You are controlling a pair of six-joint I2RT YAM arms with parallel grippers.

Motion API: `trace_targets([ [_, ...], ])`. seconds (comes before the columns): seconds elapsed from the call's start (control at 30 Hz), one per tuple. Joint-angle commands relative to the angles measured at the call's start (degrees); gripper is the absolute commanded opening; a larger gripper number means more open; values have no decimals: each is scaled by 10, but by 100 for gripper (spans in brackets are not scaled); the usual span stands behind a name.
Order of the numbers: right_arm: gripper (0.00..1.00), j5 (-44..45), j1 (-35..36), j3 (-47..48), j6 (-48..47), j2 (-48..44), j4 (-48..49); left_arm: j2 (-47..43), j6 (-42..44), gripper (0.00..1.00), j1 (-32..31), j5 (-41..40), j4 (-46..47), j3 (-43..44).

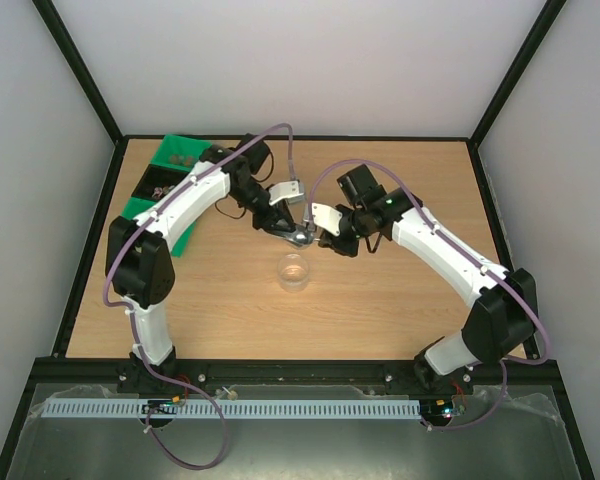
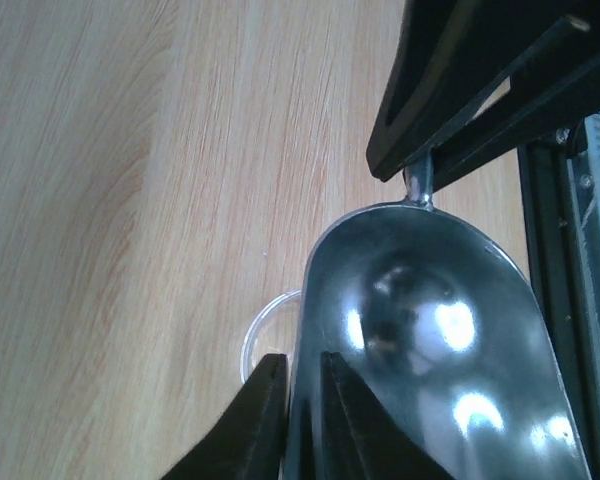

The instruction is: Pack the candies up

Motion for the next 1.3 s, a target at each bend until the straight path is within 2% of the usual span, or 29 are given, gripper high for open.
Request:
trace_targets([
  [0.0, 3, -19, 3, 26, 22, 3, -17, -7, 21, 4, 1, 11, -5, -7],
  [0.07, 9, -24, 3, 22, 40, -4, -7, -15, 22, 2, 8, 24, -3, -11],
  [0.13, 19, -26, 2, 17, 67, -12, 7, -26, 18, 2, 21, 42, 7, -19],
  [0.2, 34, -49, -3, 20, 106, -19, 14, -46, 9, 2, 43, 70, 27, -33],
  [0.27, 54, -94, -13, 21, 136, -31, 22, -68, 20, 2, 63, 105, 36, -48],
  [0.33, 67, -144, -24, 16, 166, -46, 39, -86, 32, 2, 76, 126, 38, -57],
  [0.43, 69, -193, -33, -1, 196, -72, 80, -109, 59, 2, 85, 148, 26, -67],
  [0.57, 76, -209, -34, -44, 232, -121, 174, -145, 86, 2, 86, 170, 23, -86],
  [0.67, 76, -225, -34, -70, 243, -148, 221, -174, 89, 2, 86, 179, 45, -105],
  [0.73, 74, -246, -33, -54, 241, -139, 202, -191, 69, 2, 86, 180, 72, -117],
  [0.83, 65, -270, -33, -23, 230, -112, 151, -202, 65, 2, 85, 187, 84, -122],
  [0.93, 60, -280, -32, -22, 223, -112, 154, -207, 61, 2, 85, 195, 86, -120],
  [1.1, 41, -268, -18, -19, 223, -107, 171, -215, 52, 2, 85, 200, 96, -127],
  [1.27, 35, -266, -9, -15, 221, -104, 177, -222, 48, 2, 85, 201, 104, -141],
])
